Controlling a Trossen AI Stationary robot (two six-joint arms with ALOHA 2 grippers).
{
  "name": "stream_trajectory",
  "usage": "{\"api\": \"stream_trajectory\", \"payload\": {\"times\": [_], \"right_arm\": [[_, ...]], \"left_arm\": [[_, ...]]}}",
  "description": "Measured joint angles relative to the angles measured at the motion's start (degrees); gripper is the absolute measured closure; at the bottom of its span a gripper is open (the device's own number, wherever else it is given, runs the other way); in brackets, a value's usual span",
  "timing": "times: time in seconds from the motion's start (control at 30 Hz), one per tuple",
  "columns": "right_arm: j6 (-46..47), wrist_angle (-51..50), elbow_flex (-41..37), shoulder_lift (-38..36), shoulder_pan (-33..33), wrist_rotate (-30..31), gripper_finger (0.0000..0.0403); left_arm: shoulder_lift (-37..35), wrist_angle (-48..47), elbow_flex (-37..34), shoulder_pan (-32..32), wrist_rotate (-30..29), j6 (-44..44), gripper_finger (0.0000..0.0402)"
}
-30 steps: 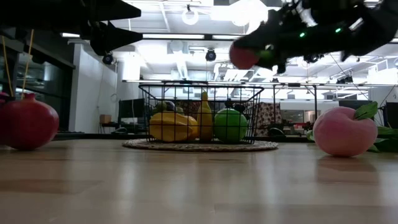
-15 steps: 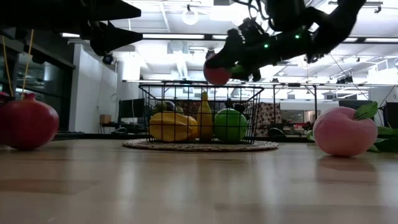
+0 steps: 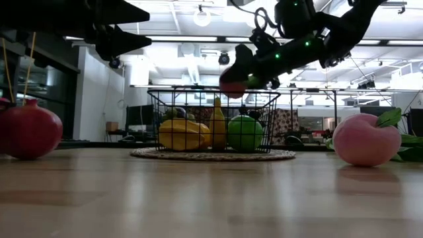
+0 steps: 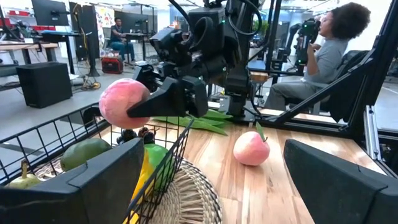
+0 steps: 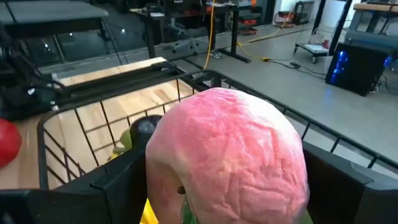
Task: Build produce basket
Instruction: Put the left pink peach into the black wire basket, then put the pink peach into the black wire basket
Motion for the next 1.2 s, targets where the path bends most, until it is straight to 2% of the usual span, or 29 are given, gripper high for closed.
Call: {"api": "stream_trajectory", "payload": {"times": [0.13, 0.3, 0.6, 0.77, 0.87, 1.07, 1.2], "right_arm": [[0.53, -0.52, 0.0, 0.0, -0.23, -2.26, 0.0081], [0.75, 0.69, 0.0, 1.2, -0.23, -2.31, 0.0078], [1.42, 9.95, 0.0, 8.22, -1.19, -2.6, 0.0015], [1.27, 9.39, 0.0, 8.14, -1.52, -2.72, 0.0006], [-0.41, 9.05, 0.0, 6.5, -1.22, -4.04, 0.0006], [-4.22, -0.47, 0.0, -2.02, 0.06, -15.11, 0.0006], [-7.51, -2.37, -4.43, -9.87, 2.56, -16.5, 0.0006]], "left_arm": [[0.0, 0.0, 0.0, 0.0, -0.02, 0.02, 0.0025], [0.0, 0.0, 0.0, 0.0, -0.04, 0.0, 0.0025], [0.0, -0.02, 0.0, 0.01, -0.04, -0.42, 0.0025], [0.0, -0.04, 0.0, 0.0, -0.1, -0.26, 0.0025], [0.0, -0.04, 0.0, 0.0, -0.15, 0.17, 0.0025], [0.0, -0.09, 0.0, 0.02, -0.15, 0.17, 0.0025], [-0.02, -0.24, 0.02, 0.0, -0.15, 0.13, 0.0025]]}}
